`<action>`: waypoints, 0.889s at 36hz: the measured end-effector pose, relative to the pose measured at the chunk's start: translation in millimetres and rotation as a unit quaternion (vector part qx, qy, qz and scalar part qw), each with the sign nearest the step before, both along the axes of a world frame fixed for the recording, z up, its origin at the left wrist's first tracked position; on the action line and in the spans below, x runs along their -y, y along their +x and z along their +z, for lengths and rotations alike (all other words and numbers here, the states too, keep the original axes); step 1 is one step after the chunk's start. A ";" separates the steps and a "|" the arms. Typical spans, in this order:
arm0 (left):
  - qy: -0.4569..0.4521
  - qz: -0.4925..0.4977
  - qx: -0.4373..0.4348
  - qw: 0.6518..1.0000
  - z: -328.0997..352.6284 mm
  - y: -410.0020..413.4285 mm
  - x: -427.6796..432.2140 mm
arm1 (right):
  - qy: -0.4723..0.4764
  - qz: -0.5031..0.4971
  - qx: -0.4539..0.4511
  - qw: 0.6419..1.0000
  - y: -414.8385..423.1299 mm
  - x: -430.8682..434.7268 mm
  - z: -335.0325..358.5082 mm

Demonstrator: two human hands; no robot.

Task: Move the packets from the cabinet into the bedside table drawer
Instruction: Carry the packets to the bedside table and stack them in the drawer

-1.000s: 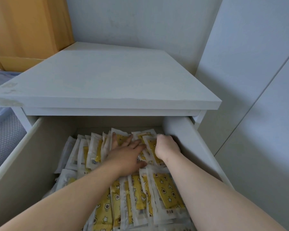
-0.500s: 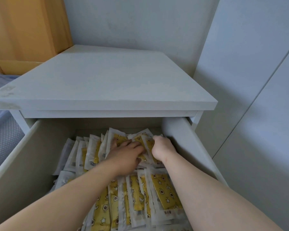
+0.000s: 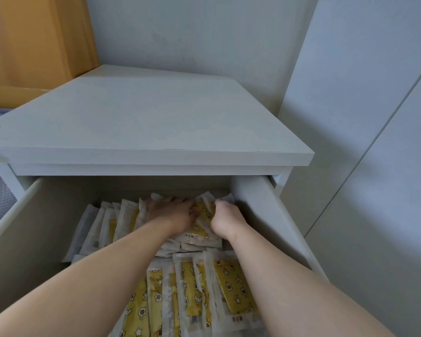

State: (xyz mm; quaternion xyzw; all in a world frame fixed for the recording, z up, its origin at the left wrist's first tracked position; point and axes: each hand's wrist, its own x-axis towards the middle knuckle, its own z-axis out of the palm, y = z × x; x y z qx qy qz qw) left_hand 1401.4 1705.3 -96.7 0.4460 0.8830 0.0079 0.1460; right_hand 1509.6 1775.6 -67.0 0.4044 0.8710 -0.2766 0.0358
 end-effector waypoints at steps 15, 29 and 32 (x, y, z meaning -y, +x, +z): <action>0.022 0.017 -0.008 1.000 5.7 -7.2 8.2 | -0.015 0.113 0.111 0.987 -4.5 -6.6 -3.2; -0.042 -0.028 -0.010 0.999 -0.4 -19.8 39.5 | 0.058 0.128 0.110 0.984 -2.3 -7.3 -4.0; -0.034 -0.020 0.003 0.999 3.1 -18.7 37.9 | 0.033 0.129 0.100 0.986 -1.4 -6.7 -3.7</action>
